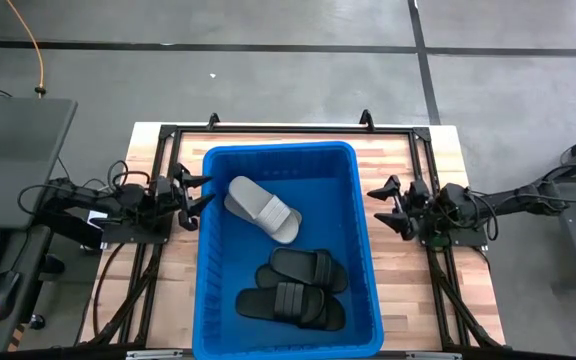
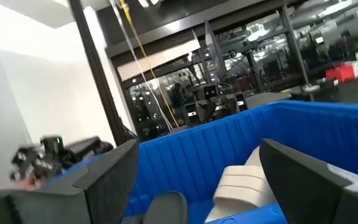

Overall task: Pick and place slides into bin
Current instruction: Return to Home Position

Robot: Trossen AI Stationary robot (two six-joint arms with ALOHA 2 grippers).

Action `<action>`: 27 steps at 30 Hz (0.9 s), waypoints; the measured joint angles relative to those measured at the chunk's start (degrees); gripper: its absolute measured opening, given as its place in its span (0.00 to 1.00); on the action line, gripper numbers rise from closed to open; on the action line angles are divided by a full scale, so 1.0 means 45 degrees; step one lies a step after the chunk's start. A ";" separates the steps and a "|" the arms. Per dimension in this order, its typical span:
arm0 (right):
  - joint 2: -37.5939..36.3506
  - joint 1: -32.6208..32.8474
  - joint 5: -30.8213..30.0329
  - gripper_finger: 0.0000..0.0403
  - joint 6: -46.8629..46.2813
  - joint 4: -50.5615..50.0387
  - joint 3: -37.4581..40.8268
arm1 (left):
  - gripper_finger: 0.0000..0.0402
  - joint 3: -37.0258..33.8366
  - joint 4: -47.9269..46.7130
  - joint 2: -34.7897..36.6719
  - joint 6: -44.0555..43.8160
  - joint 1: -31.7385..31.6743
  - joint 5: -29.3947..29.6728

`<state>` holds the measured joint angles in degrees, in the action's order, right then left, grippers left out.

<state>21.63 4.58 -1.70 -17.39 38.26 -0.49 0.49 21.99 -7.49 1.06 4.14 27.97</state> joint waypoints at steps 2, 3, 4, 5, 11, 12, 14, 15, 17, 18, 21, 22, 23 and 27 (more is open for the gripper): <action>-0.0005 -0.0004 0.0149 0.80 0.0738 -0.0138 0.0005 | 0.60 0.0000 0.0017 0.0000 -0.0167 0.0000 0.0004; -0.0005 -0.0003 0.0157 0.80 0.0951 -0.0292 0.0005 | 0.60 0.0000 0.0007 0.0000 -0.0200 0.0000 0.0004; -0.0003 -0.0002 0.0104 0.80 0.0993 -0.0483 0.0005 | 0.60 0.0000 -0.0023 0.0000 -0.0197 0.0000 0.0003; 0.0001 -0.0004 0.0006 0.80 0.0983 -0.0650 0.0005 | 0.60 0.0000 -0.0036 0.0000 -0.0198 0.0000 0.0004; 0.0012 0.0001 -0.0420 0.80 0.0443 -0.1417 0.0005 | 0.60 0.0000 -0.0043 0.0000 -0.0201 0.0000 0.0004; 0.0015 0.0001 -0.0422 0.80 0.0262 -0.1498 0.0005 | 0.60 0.0000 -0.0082 0.0000 -0.0201 0.0000 0.0009; 0.0005 0.0001 -0.0422 0.80 -0.0125 -0.1782 0.0005 | 0.60 0.0000 -0.0204 0.0000 -0.0203 0.0000 0.0009; 0.0005 0.0001 -0.0422 0.80 -0.0217 -0.1893 0.0005 | 0.60 0.0000 -0.0274 0.0000 -0.0201 0.0000 0.0009; 0.0005 0.0001 -0.0429 0.80 -0.0463 -0.2061 0.0005 | 0.60 0.0000 -0.0430 0.0000 -0.0201 0.0000 0.0009; -0.0004 0.0001 -0.0440 0.80 -0.0447 -0.2158 0.0005 | 0.60 0.0001 -0.0512 0.0001 -0.0247 0.0000 0.0009; -0.0005 0.0001 -0.0443 0.80 -0.0374 -0.2280 0.0005 | 0.59 0.0010 -0.0611 0.0012 -0.0256 0.0000 0.0009; -0.0005 0.0001 -0.0456 0.80 -0.0394 -0.2285 0.0005 | 0.60 0.0015 -0.0632 0.0015 -0.0256 0.0000 0.0009; -0.0005 0.0001 -0.0461 0.80 -0.0398 -0.2298 0.0005 | 0.59 0.0015 -0.0638 0.0015 -0.0256 0.0000 0.0009; -0.0005 0.0001 -0.0461 0.80 -0.0369 -0.2320 0.0005 | 0.59 0.0015 -0.0616 0.0015 -0.0247 0.0000 0.0009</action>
<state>21.61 4.58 -3.77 -19.05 27.82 -0.47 0.56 19.21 -7.42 -0.05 4.14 28.01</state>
